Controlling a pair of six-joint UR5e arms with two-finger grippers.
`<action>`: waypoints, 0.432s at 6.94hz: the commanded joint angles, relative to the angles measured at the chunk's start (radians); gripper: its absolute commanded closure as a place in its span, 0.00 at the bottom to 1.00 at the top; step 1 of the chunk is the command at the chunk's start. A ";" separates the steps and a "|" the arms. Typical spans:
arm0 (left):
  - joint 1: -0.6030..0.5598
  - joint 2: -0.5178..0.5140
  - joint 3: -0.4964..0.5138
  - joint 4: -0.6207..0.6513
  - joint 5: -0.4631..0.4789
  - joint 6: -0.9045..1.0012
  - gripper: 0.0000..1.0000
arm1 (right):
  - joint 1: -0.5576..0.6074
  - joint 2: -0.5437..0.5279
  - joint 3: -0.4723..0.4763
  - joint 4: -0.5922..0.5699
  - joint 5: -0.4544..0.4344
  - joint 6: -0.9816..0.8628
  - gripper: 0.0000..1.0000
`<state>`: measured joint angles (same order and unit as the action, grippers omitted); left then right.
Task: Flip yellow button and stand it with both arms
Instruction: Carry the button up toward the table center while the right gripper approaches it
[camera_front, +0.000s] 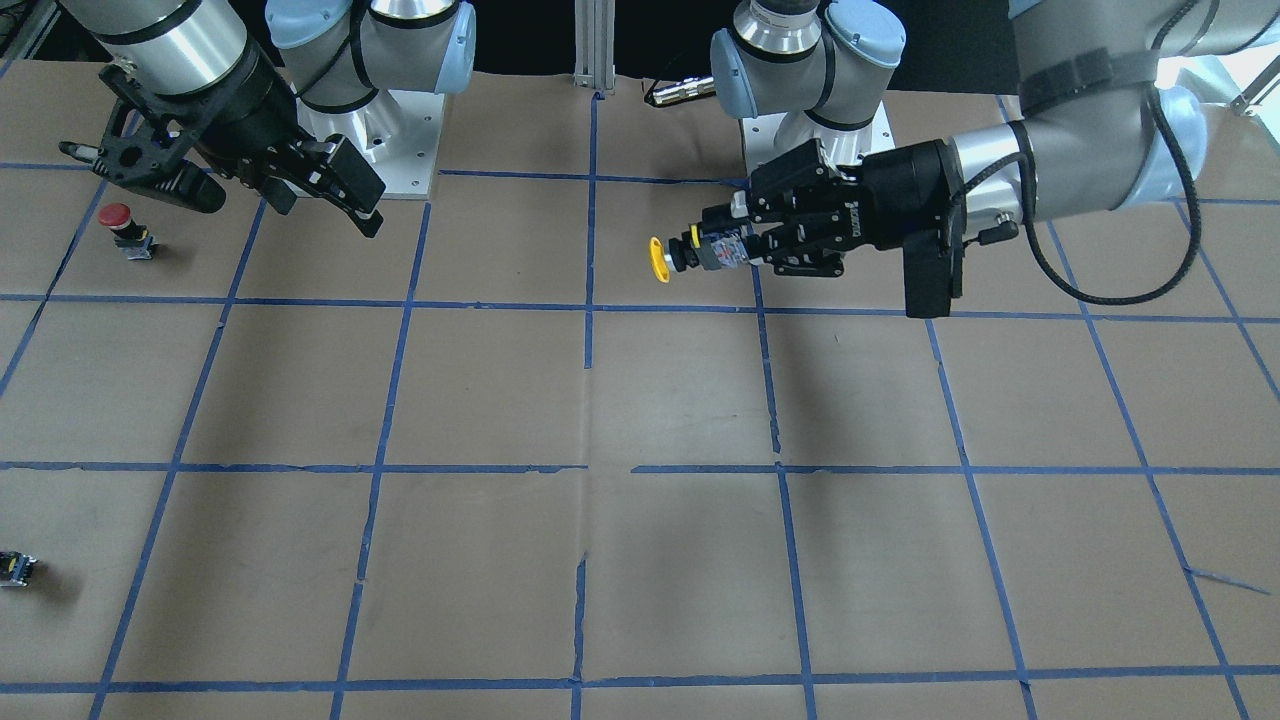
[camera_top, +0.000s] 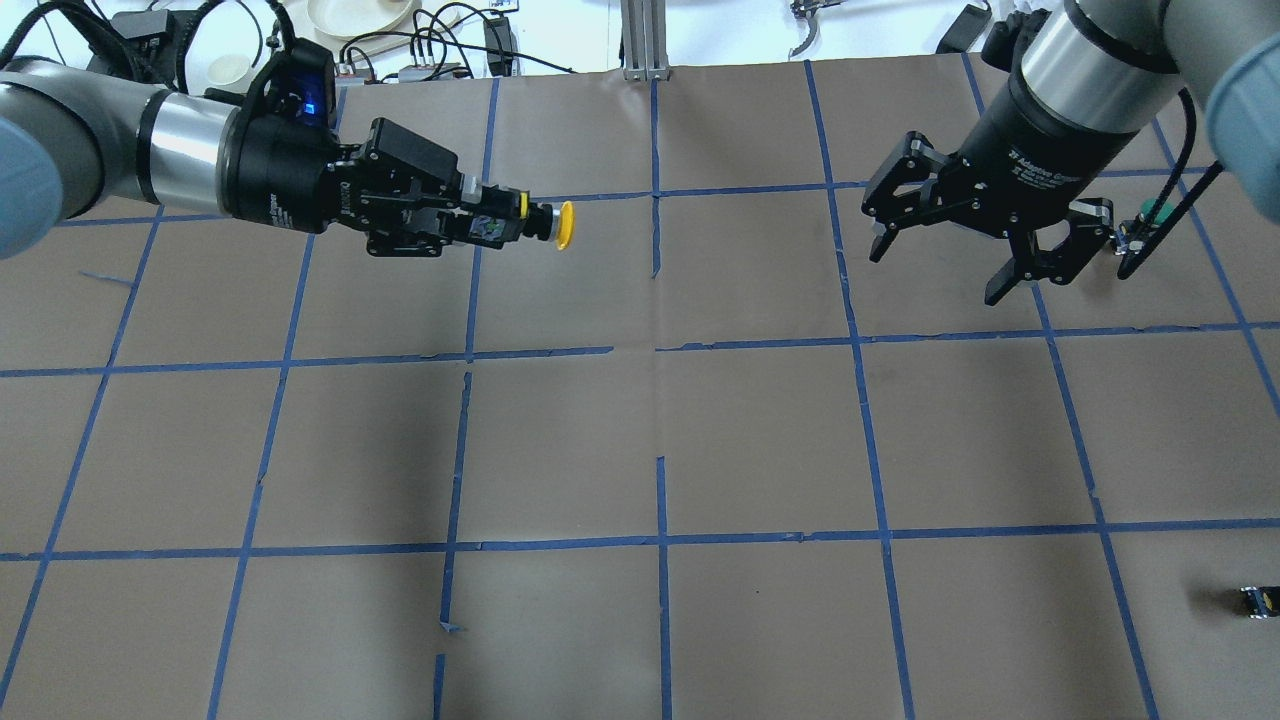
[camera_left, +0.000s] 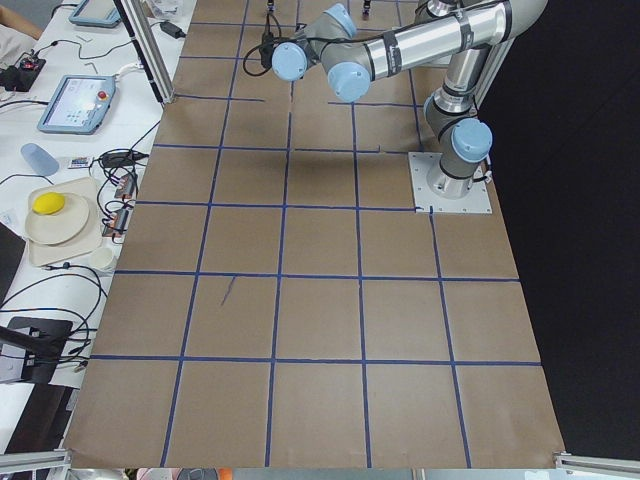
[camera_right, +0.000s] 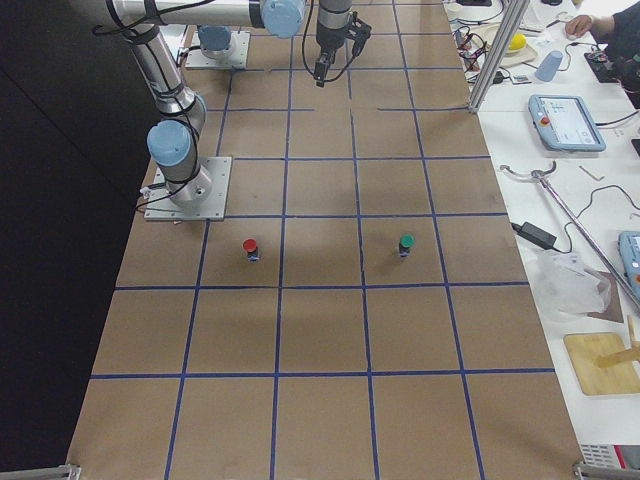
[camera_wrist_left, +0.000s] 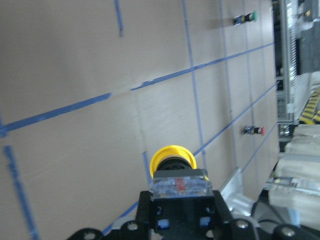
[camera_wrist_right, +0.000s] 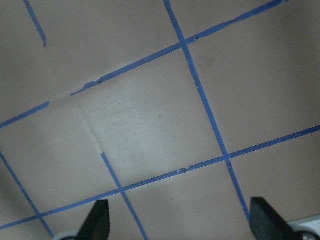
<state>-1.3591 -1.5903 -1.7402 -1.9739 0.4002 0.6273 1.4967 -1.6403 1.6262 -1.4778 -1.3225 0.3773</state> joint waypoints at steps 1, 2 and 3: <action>-0.095 0.032 -0.062 -0.022 -0.267 -0.023 0.82 | -0.085 0.029 -0.008 -0.001 0.274 0.156 0.00; -0.135 0.029 -0.077 -0.019 -0.364 -0.023 0.82 | -0.107 0.030 -0.009 0.004 0.334 0.184 0.00; -0.162 0.032 -0.087 -0.020 -0.410 -0.024 0.82 | -0.105 0.021 -0.008 -0.002 0.449 0.313 0.00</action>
<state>-1.4832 -1.5614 -1.8117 -1.9934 0.0679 0.6048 1.4029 -1.6159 1.6182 -1.4772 -0.9935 0.5797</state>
